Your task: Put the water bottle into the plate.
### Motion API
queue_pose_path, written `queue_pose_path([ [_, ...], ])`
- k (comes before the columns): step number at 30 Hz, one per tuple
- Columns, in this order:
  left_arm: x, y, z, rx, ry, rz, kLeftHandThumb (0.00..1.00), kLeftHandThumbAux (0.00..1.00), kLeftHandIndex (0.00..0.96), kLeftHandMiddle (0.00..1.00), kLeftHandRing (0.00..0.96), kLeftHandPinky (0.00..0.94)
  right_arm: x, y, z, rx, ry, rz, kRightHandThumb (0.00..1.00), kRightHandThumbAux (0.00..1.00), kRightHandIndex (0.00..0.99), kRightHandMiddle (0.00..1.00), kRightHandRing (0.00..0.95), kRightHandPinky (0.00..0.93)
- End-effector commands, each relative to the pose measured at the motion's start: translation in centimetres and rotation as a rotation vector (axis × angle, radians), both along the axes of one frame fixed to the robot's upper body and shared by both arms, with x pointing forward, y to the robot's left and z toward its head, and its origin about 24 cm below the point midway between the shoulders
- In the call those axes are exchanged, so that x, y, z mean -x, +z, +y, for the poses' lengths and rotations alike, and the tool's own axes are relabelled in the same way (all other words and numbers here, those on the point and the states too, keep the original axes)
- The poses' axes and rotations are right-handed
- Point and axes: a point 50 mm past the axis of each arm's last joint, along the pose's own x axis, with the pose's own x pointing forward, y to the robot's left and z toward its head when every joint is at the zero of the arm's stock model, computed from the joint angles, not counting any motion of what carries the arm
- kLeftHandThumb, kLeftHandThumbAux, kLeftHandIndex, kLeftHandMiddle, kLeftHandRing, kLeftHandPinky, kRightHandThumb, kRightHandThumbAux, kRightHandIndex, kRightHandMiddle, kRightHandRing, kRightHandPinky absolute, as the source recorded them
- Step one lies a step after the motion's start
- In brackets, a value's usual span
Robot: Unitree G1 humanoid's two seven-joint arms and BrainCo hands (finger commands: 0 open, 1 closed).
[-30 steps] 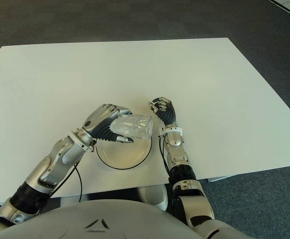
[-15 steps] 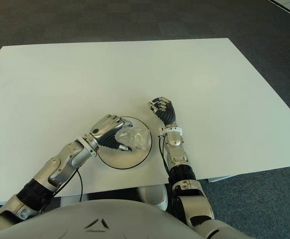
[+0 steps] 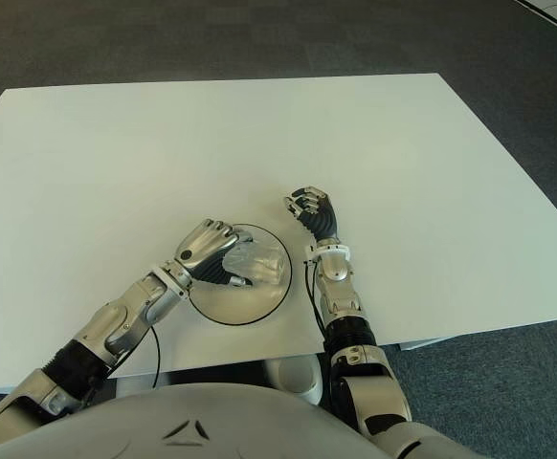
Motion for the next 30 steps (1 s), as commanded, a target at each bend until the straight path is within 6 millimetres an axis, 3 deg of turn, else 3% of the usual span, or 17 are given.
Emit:
queue_pose_path([
  [1,-0.42,0.17,-0.16,0.017,-0.003,-0.035,0.849,0.665,0.407,0.588,0.764,0.743,0.11,-0.24,0.03,-0.012,0.0,0.008,0.71,0.728,0.435,0.635,0.644,0.612],
  [6,-0.47,0.09,-0.09,0.028,-0.002,-0.02,0.844,0.665,0.403,0.59,0.734,0.716,0.11,-0.23,0.04,-0.002,-0.005,0.011,0.709,0.728,0.435,0.634,0.641,0.612],
  [10,-0.62,0.17,-0.05,0.023,-0.016,-0.026,0.842,0.662,0.429,0.515,0.694,0.656,0.05,-0.24,0.01,0.003,-0.007,0.015,0.709,0.728,0.435,0.632,0.64,0.611],
  [12,-0.8,0.27,0.01,0.005,-0.036,-0.033,0.831,0.672,0.395,0.511,0.57,0.546,0.04,-0.23,0.0,0.004,-0.008,0.015,0.709,0.728,0.435,0.631,0.639,0.615],
  [13,-0.9,0.32,0.04,-0.007,-0.048,-0.036,0.689,0.636,0.356,0.456,0.486,0.465,0.04,-0.23,0.0,0.004,-0.008,0.014,0.709,0.728,0.435,0.629,0.639,0.618],
  [16,-0.95,0.32,0.06,-0.029,-0.067,-0.047,0.498,0.596,0.286,0.365,0.366,0.345,0.04,-0.19,-0.02,0.006,-0.01,0.012,0.71,0.728,0.435,0.624,0.634,0.608],
  [19,-1.02,0.3,0.11,-0.043,-0.085,-0.054,0.427,0.583,0.246,0.313,0.302,0.274,0.04,-0.19,-0.02,0.008,-0.011,0.014,0.71,0.728,0.435,0.622,0.632,0.602],
  [24,-1.1,0.17,0.19,-0.07,-0.107,-0.053,0.298,0.548,0.141,0.164,0.123,0.064,0.05,-0.18,-0.01,0.011,-0.01,0.014,0.71,0.728,0.435,0.629,0.636,0.605],
  [30,-1.06,0.17,0.37,-0.083,-0.092,-0.038,0.172,0.51,0.043,0.046,0.016,0.006,0.04,-0.21,-0.05,0.011,-0.008,0.017,0.71,0.728,0.435,0.639,0.644,0.607],
])
